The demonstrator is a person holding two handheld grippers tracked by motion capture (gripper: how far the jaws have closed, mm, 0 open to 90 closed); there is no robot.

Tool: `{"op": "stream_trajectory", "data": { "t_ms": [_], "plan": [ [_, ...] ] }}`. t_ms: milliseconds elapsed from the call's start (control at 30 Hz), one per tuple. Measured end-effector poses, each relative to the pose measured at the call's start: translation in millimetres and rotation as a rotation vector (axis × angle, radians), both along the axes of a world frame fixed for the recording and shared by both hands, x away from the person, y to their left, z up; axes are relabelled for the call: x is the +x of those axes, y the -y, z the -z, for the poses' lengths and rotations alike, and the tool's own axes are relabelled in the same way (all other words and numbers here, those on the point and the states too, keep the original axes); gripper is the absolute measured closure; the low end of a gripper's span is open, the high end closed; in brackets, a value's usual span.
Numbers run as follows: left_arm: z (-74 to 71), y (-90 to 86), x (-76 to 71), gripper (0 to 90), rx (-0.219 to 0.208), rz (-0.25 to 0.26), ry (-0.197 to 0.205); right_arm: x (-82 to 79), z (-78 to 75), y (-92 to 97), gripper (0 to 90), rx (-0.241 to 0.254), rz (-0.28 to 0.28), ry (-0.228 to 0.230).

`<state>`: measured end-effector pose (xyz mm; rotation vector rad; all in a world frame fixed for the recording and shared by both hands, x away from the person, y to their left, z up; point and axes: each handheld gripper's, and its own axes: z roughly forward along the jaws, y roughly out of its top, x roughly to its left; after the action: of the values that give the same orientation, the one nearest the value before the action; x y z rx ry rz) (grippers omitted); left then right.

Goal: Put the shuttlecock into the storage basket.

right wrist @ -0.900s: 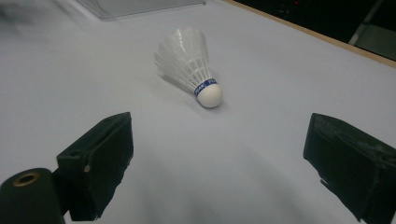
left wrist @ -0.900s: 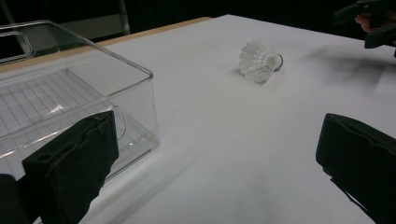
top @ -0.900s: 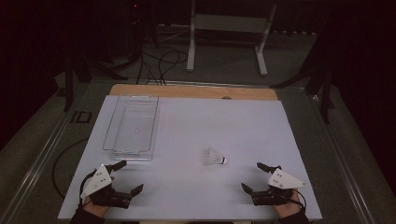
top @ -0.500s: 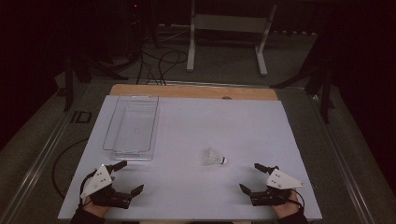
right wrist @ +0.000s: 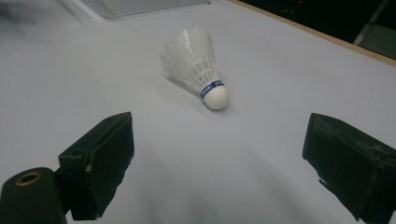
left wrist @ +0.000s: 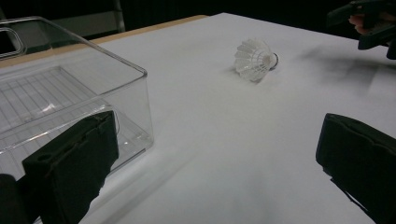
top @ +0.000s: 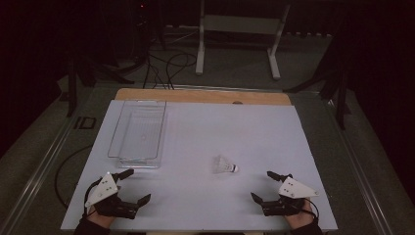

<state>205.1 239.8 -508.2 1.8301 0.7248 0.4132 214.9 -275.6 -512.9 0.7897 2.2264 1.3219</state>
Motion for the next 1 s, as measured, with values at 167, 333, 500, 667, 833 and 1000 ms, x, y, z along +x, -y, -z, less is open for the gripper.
{"op": "stream_trajectory", "data": {
  "t_ms": [167, 333, 500, 667, 833, 1000],
  "plan": [
    [-0.9, -0.4, 0.8, 0.0, -0.016, -0.009, -0.021, -0.3, -0.8, -0.9, 9.0, -0.005, 0.011, 0.009],
    [-4.2, -0.9, 0.8, 0.0, -0.028, -0.021, -0.022, -0.5, -1.3, -1.5, 9.0, -0.006, 0.009, 0.017],
    [-6.8, -2.4, 2.5, 0.0, -0.023, -0.024, -0.030, -0.6, -2.0, -2.6, 9.0, -0.002, 0.013, 0.020],
    [-10.3, -2.6, 3.6, 0.0, 0.015, -0.022, -0.027, -0.1, -1.6, -2.5, 9.0, 0.004, 0.012, 0.013],
    [-17.2, -0.5, 8.3, 0.0, 0.018, -0.011, -0.054, -0.2, -2.3, -1.8, 9.1, 0.008, 0.011, 0.017],
    [-27.4, 1.4, 11.6, 0.0, 0.026, 0.000, -0.053, -0.3, -2.4, -1.7, 9.1, 0.004, 0.014, 0.019]
  ]
}}
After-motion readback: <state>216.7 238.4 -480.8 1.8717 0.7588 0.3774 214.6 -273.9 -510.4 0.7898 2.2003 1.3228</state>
